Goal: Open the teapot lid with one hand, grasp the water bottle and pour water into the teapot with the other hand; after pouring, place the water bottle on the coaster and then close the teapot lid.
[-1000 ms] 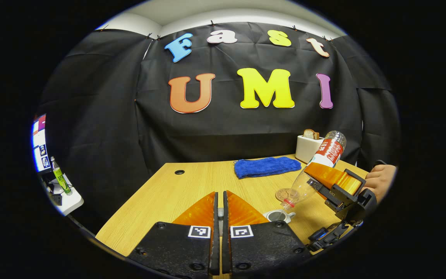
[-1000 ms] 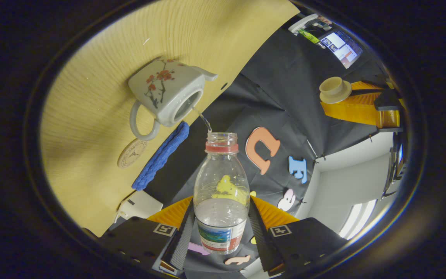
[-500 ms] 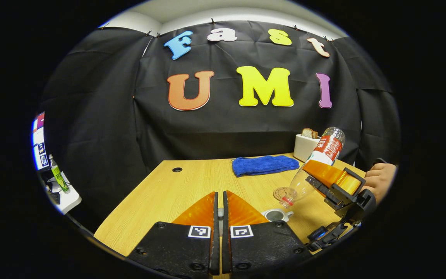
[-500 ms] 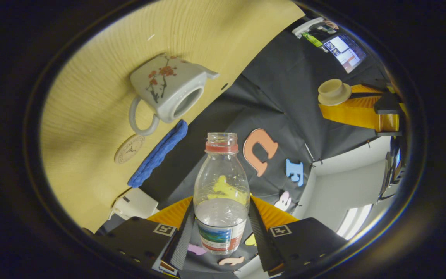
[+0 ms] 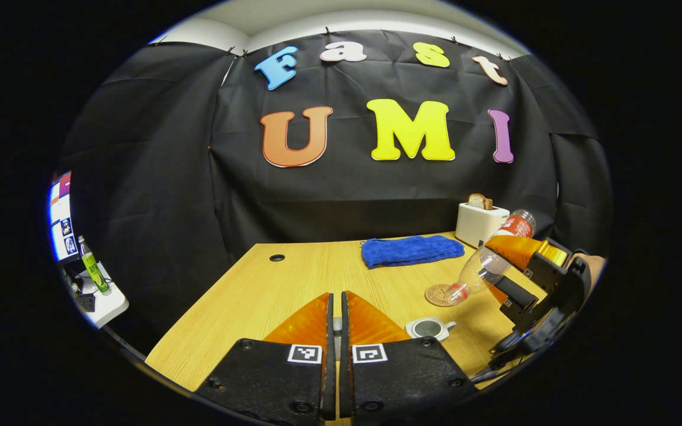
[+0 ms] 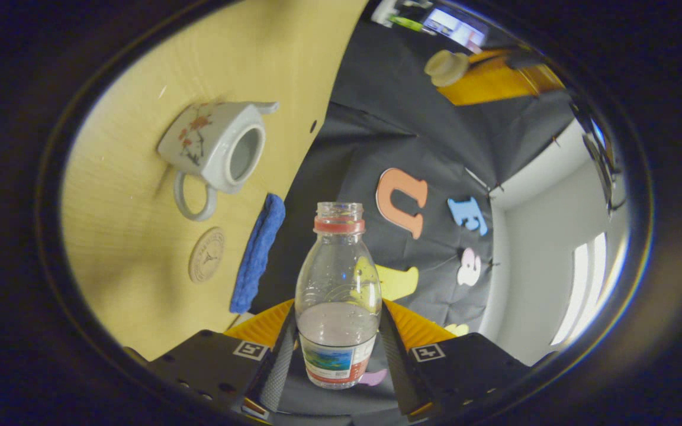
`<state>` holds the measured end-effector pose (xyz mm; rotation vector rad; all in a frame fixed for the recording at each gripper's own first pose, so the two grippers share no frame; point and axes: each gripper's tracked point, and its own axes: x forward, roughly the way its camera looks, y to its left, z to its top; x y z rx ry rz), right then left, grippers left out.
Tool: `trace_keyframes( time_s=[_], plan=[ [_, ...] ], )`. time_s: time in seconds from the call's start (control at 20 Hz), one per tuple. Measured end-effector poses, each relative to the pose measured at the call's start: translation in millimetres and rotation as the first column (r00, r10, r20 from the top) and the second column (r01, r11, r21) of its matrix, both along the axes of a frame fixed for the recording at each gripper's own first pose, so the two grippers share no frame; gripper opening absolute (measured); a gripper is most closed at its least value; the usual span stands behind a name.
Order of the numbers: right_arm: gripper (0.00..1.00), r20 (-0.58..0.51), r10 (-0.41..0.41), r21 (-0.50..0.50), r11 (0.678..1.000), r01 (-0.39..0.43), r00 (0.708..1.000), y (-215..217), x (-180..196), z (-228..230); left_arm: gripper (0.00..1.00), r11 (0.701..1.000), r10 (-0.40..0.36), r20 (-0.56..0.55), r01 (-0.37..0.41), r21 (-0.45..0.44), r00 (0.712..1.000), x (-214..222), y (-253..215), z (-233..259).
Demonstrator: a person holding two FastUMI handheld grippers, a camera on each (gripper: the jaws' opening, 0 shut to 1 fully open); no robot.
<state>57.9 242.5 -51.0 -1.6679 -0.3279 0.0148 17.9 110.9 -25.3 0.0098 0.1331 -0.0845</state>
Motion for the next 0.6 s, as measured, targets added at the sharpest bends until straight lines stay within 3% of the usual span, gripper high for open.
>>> trace_keyframes(
  time_s=[0.15, 0.3, 0.4, 0.6],
  plan=[
    [0.75, -0.092, 0.046, 0.238, 0.971, -0.023, 0.995, -6, 0, 9, 0.05, 1.000, 0.003, -0.003, -0.003, -0.005, 1.000, 1, 0, -1],
    [0.75, -0.186, 0.105, 0.485, 0.874, -0.001, 0.977, -8, 6, 21, 0.05, 1.000, 0.002, -0.006, -0.002, 0.000, 1.000, 1, -3, -1],
    [0.72, -0.237, 0.159, 0.642, 0.766, 0.032, 0.958, -8, 14, 33, 0.05, 1.000, -0.003, -0.002, 0.003, -0.003, 1.000, 0, -4, 1],
    [0.75, -0.281, 0.269, 0.859, 0.499, 0.117, 0.921, -5, 39, 41, 0.05, 0.999, -0.027, 0.000, 0.027, -0.022, 1.000, -2, -13, 2]
  ],
)
